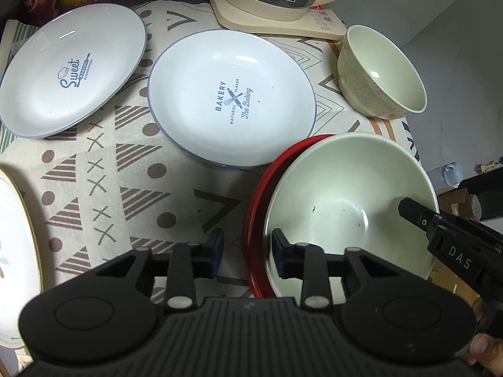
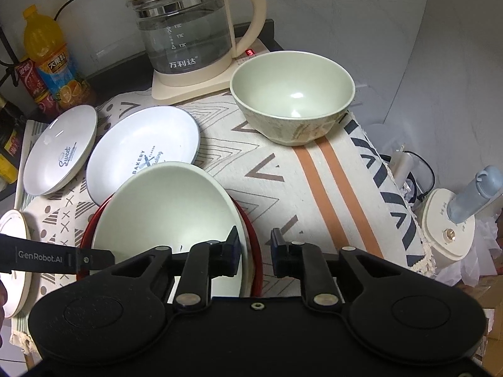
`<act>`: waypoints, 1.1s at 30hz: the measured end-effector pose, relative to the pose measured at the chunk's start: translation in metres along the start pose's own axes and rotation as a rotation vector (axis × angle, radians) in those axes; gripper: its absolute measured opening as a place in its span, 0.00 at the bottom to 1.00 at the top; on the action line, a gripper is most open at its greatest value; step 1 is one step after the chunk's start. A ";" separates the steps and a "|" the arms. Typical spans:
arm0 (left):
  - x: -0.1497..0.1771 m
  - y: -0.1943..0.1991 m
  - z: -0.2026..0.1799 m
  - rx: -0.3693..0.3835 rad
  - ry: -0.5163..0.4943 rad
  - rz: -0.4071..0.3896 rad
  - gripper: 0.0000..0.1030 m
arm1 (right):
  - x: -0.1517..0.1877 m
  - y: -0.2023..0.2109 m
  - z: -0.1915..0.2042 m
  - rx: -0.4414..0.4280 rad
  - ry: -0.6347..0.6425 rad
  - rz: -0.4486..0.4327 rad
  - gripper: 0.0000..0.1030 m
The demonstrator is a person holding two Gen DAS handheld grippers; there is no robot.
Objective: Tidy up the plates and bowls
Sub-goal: 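Open both grippers and move them toward the small cream bowl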
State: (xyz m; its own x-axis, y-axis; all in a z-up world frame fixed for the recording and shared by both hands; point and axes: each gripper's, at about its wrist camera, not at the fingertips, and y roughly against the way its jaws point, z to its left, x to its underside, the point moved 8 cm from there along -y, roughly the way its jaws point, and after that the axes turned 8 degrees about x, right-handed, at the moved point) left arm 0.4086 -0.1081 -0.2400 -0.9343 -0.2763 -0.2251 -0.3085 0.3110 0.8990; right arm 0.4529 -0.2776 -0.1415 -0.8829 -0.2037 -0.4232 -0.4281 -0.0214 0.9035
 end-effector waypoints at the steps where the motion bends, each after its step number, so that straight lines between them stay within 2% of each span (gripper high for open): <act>1: 0.000 0.000 0.000 0.009 0.002 -0.003 0.25 | 0.000 -0.001 -0.001 -0.002 -0.003 0.003 0.19; 5: 0.000 0.003 -0.001 0.021 0.002 -0.010 0.20 | 0.002 -0.003 -0.001 -0.011 -0.015 0.015 0.20; 17: -0.003 0.016 0.001 0.009 0.025 -0.025 0.21 | -0.002 0.007 -0.001 -0.090 -0.054 0.015 0.24; 21: -0.010 0.026 -0.002 0.004 0.018 -0.036 0.25 | -0.005 0.013 0.003 -0.123 -0.060 0.011 0.26; 24: -0.015 0.032 -0.003 0.006 0.021 -0.049 0.29 | -0.007 0.015 0.003 -0.132 -0.066 0.007 0.31; 26: -0.017 0.036 -0.004 0.007 0.025 -0.055 0.33 | -0.008 0.017 0.003 -0.137 -0.075 0.003 0.41; 28: -0.020 0.039 -0.005 0.006 0.029 -0.066 0.40 | -0.009 0.019 0.002 -0.147 -0.085 -0.003 0.45; 33: -0.025 0.043 -0.010 0.011 0.026 -0.076 0.49 | -0.014 0.024 -0.002 -0.161 -0.114 -0.013 0.54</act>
State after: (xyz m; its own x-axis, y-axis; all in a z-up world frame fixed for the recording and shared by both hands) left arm 0.4204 -0.0969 -0.1924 -0.9033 -0.3230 -0.2823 -0.3803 0.2986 0.8753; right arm 0.4555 -0.2776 -0.1142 -0.8975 -0.0904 -0.4317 -0.4114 -0.1812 0.8932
